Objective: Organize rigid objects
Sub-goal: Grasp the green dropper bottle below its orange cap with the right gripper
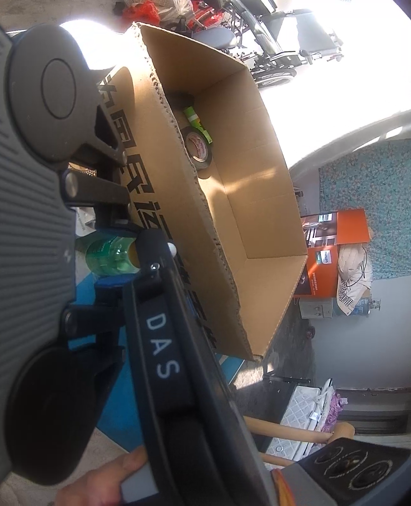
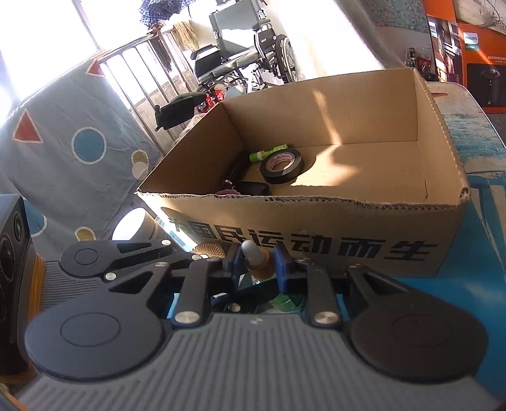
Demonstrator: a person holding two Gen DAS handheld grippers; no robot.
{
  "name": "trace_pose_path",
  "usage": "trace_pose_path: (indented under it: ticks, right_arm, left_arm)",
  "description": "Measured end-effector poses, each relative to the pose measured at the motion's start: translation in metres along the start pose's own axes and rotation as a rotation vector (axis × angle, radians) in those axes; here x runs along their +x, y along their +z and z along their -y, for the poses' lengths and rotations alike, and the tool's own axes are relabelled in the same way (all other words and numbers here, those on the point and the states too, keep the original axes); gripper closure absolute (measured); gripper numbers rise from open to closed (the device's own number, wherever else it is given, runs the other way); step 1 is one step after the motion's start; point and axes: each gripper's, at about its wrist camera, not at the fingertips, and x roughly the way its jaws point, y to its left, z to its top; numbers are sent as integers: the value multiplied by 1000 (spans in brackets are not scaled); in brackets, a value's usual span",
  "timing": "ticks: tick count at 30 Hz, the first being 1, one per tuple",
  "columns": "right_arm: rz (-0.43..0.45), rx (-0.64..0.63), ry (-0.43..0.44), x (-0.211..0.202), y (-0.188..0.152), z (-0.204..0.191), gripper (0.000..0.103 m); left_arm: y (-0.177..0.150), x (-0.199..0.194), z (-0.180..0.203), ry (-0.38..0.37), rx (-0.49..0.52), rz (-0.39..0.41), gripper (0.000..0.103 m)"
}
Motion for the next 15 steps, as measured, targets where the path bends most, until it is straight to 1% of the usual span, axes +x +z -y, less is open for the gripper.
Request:
trace_pose_path:
  ticks: [7,15]
  right_arm:
    - [-4,-3,-44,-13,-1,5,86]
    - [-7,28,-89,-45,-16,25,86]
  left_arm:
    - [4,2,5,-51,-22,11,77]
    - [4,4,30,-145,1,16,77]
